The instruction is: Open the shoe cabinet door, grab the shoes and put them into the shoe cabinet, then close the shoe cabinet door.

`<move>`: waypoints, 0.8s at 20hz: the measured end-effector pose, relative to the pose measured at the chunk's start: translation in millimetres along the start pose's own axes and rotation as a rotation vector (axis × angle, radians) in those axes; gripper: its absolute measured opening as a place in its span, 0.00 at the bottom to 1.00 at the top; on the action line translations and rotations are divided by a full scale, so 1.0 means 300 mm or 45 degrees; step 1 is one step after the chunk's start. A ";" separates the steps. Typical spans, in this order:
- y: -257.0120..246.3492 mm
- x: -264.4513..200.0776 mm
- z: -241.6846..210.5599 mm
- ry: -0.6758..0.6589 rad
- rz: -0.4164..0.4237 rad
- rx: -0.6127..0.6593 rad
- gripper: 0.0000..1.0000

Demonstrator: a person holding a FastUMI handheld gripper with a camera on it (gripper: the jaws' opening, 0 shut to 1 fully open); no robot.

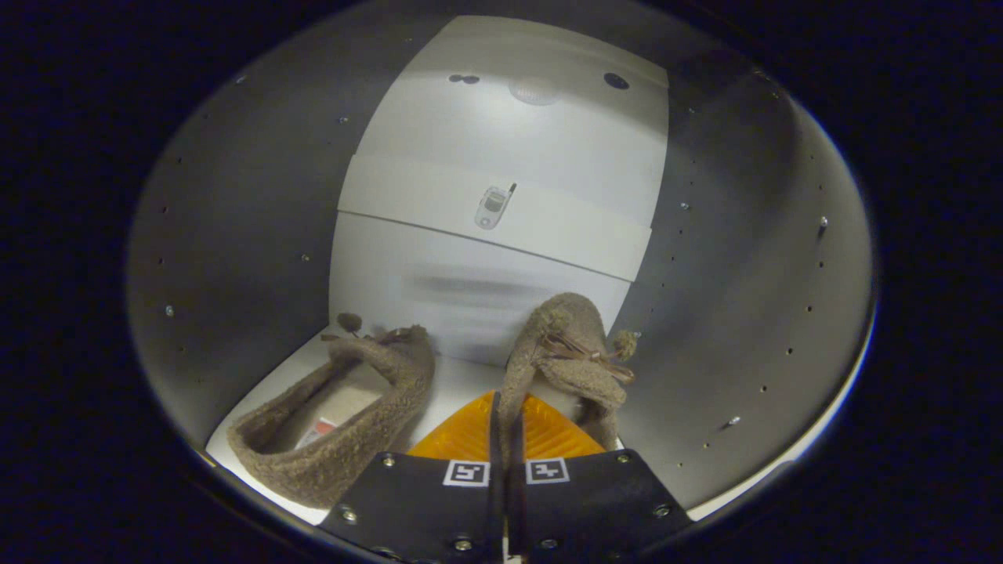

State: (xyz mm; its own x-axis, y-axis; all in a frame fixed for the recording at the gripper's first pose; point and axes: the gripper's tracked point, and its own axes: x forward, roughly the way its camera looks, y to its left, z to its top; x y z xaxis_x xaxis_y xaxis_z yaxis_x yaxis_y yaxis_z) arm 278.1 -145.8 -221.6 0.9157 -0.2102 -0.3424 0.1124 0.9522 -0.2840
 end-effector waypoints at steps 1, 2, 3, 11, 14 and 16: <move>-0.005 -0.005 0.004 -0.005 -0.013 0.000 0.05; -0.008 -0.013 0.017 -0.011 -0.021 0.002 0.12; -0.014 -0.008 0.028 -0.027 -0.028 0.007 0.20; -0.044 -0.097 0.056 -0.042 -0.031 0.014 0.21; -0.040 -0.205 0.080 -0.085 -0.006 0.025 0.21; -0.035 -0.303 0.096 -0.119 0.019 0.035 0.21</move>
State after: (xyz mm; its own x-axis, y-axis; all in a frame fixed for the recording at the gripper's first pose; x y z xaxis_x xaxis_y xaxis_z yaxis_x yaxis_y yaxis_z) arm 204.9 -130.4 -161.7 0.9493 -0.1754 -0.2608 0.1076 0.9611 -0.2545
